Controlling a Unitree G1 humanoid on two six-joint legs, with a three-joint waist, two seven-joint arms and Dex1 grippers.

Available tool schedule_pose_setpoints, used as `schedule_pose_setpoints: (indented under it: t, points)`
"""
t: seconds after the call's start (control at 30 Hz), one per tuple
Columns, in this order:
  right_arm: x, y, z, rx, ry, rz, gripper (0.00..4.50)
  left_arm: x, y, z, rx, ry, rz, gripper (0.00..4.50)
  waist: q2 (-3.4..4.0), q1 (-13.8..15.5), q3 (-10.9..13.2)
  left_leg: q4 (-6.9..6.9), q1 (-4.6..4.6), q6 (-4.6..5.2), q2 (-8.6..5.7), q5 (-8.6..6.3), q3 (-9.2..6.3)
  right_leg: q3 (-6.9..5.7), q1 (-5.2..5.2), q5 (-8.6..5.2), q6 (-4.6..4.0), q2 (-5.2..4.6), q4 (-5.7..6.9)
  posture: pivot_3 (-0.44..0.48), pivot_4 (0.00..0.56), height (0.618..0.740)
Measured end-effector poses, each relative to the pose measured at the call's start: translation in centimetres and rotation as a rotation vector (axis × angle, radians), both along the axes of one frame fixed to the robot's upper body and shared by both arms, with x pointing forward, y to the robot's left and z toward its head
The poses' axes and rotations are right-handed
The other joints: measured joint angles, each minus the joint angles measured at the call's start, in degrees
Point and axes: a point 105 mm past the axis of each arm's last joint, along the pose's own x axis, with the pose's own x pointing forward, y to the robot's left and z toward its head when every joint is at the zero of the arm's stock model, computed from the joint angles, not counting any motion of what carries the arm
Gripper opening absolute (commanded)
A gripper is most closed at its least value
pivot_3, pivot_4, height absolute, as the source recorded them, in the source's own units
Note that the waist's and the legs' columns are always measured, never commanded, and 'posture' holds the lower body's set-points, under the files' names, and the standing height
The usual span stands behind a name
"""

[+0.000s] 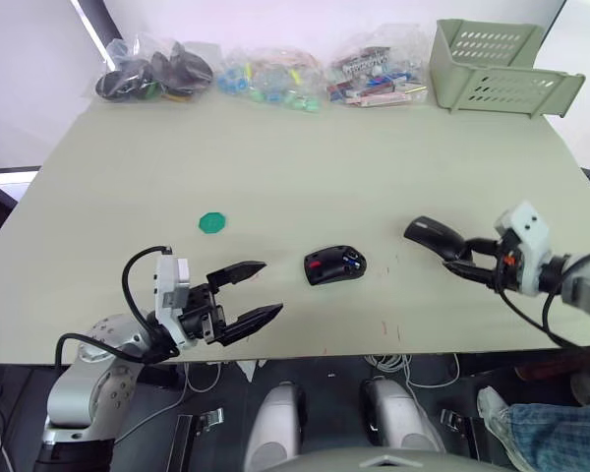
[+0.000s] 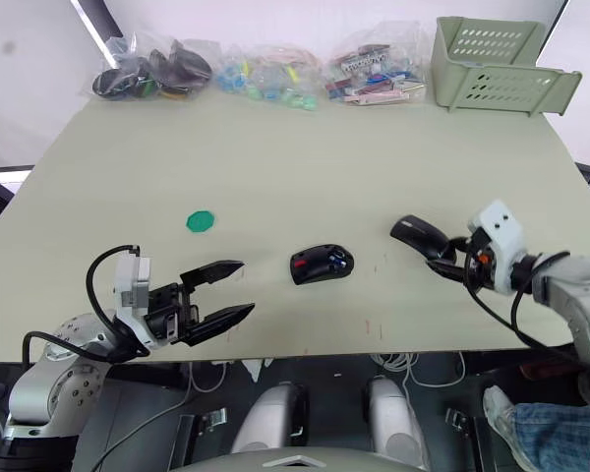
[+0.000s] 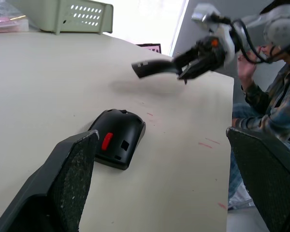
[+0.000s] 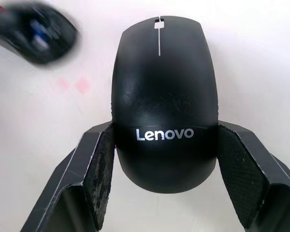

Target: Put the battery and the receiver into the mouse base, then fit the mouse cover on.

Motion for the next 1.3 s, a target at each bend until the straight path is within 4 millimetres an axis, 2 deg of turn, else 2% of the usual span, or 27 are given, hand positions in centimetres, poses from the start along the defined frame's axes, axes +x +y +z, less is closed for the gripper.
schedule_pose_setpoints:
  t: [0.17, 0.23, 0.27, 0.4, 0.57, 0.67, 0.77, 0.87, 1.3]
  points:
    - [-0.4, 1.9, 1.4, -0.033, 0.009, 0.129, 3.15, 0.1, 0.4, 0.1, 0.008, -0.001, 0.007, 4.5, 0.02, 0.06, 0.02, 0.0, -0.05, 0.0, -0.02, 0.0, 0.06, 0.03, -0.02, 0.02, 0.0, -0.1, -0.03, 0.0, 0.15, 0.74]
    - [-0.3, 2.9, 2.6, -0.058, -0.008, 0.188, 3.15, 0.0, 0.5, 0.1, 0.011, -0.002, 0.009, 4.5, 0.03, -0.2, 0.03, 0.0, -0.02, 0.0, -0.01, 0.0, 0.09, 0.13, -0.05, 0.02, 0.0, -0.1, -0.02, 0.0, 0.15, 0.74]
    - [-0.2, 3.8, 3.9, -0.096, -0.029, 0.241, 3.15, 0.0, 0.8, 0.2, 0.017, -0.004, 0.017, 4.5, 0.02, -0.29, 0.03, 0.01, -0.01, 0.0, -0.01, 0.0, 0.09, 0.12, -0.04, 0.0, -0.01, -0.08, -0.02, 0.0, 0.15, 0.74]
    - [-0.2, 6.0, 5.8, -0.172, -0.039, 0.386, 3.15, -0.2, 1.9, 0.9, 0.004, -0.043, 0.059, 4.5, 0.01, -0.08, 0.04, -0.01, -0.04, 0.0, 0.08, 0.0, 0.04, -0.01, -0.08, -0.02, -0.07, -0.06, -0.02, 0.0, 0.15, 0.74]
    - [0.3, 8.0, 6.2, -0.226, -0.019, 0.51, 3.15, -0.9, 2.7, 1.6, -0.029, -0.033, 0.046, 4.5, 0.0, 0.03, 0.05, -0.04, -0.12, 0.0, 0.06, 0.0, 0.09, 0.01, -0.13, 0.09, -0.25, -0.21, -0.06, 0.0, 0.15, 0.74]
    - [1.2, 10.2, 7.0, -0.25, -0.045, 0.598, 3.15, -1.5, 2.9, 2.6, -0.043, -0.039, 0.023, 4.5, 0.0, -0.36, 0.05, -0.03, -0.11, 0.0, 0.07, 0.0, 0.09, 0.06, -0.17, 0.1, -0.25, -0.2, -0.04, 0.0, 0.15, 0.74]
    - [1.4, 11.3, 6.5, -0.271, -0.029, 0.658, 3.15, -1.9, 3.3, 2.6, -0.053, -0.024, 0.035, 4.5, -0.01, 0.01, 0.05, -0.07, -0.14, -0.01, 0.07, 0.0, 0.07, -0.02, -0.18, 0.12, -0.26, -0.2, -0.04, 0.0, 0.15, 0.74]
    - [1.7, 12.1, 5.1, -0.291, 0.002, 0.704, 3.15, -2.1, 3.5, 2.2, -0.053, 0.001, 0.043, 4.5, 0.0, 0.19, 0.06, -0.07, -0.2, -0.01, 0.05, 0.0, 0.05, -0.06, -0.2, 0.13, -0.27, -0.24, -0.05, 0.0, 0.15, 0.74]
    - [3.6, 13.6, 1.1, -0.359, 0.056, 0.8, 3.15, -3.4, 4.8, 1.3, -0.019, 0.046, 0.112, 4.5, 0.01, -0.11, 0.06, -0.05, -0.16, -0.01, 0.03, 0.0, 0.07, -0.07, -0.2, 0.13, -0.3, -0.21, 0.02, 0.0, 0.15, 0.74]
